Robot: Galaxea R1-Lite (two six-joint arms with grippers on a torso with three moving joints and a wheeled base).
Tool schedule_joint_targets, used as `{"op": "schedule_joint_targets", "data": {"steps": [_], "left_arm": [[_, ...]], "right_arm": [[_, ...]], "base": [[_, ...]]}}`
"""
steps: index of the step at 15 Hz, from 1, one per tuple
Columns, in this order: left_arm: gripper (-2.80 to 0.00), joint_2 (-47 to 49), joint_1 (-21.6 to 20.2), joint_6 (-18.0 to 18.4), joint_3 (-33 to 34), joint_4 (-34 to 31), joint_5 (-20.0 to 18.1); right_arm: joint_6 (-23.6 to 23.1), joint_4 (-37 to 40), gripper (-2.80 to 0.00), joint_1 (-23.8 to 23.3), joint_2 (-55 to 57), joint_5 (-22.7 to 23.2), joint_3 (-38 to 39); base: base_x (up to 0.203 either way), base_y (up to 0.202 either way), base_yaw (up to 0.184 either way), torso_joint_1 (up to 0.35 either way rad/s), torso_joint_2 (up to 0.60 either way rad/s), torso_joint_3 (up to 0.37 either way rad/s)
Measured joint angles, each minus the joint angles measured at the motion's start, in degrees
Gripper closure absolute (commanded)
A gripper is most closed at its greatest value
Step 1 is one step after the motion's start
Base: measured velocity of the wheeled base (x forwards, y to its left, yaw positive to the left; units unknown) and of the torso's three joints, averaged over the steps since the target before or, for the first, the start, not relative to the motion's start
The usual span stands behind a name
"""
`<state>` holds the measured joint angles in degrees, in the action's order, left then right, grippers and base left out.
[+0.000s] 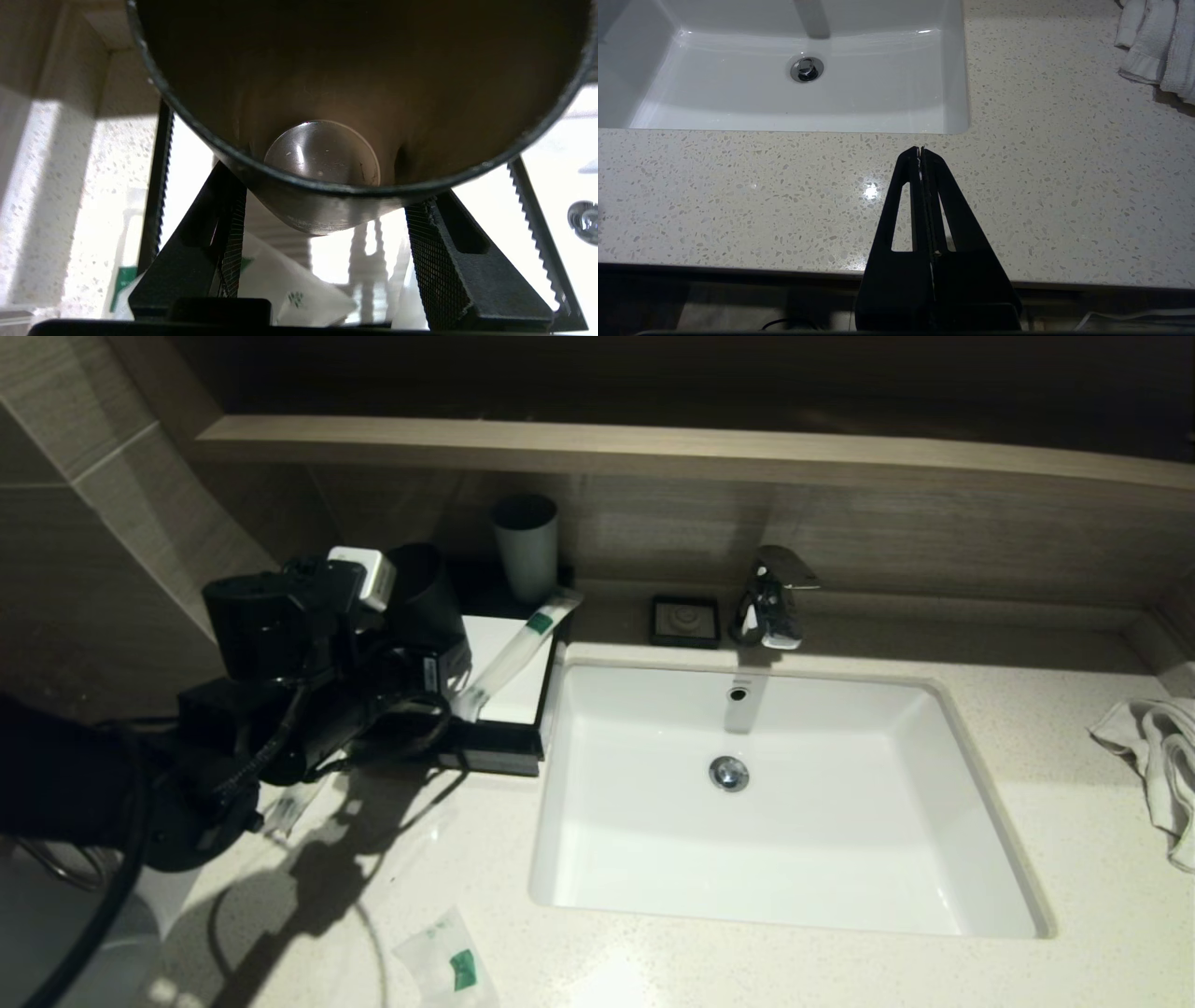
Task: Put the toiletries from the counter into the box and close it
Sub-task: Pick up the cup, then place the cup on the storage box
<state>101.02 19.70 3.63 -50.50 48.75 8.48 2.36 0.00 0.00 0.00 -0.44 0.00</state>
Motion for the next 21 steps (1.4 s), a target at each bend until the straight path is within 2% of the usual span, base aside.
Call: {"op": "schedule_joint_targets", "data": {"steps": [3,8,21], "left_arm": [[0.00,-0.2,0.0,0.0,-2.2,-1.1,0.5],[0.00,0.4,-0.3,0.0,-7.9,-7.2,0.6],[0.00,8.0,-3.4,2.0,-21.2,-10.4,0.5]], "right_arm": [[0.0,0.0,0.00,0.0,0.0,0.0,0.0],[0.0,0.0,0.00,0.0,0.0,0.0,0.0],[0.0,0.0,0.00,0.0,0.0,0.0,0.0]], "base": [[0.000,0.000,0.000,0.000,0.00,0.000],[0.000,0.000,0.000,0.000,0.00,0.000],[0.000,0.000,0.000,0.000,0.00,0.000]]}}
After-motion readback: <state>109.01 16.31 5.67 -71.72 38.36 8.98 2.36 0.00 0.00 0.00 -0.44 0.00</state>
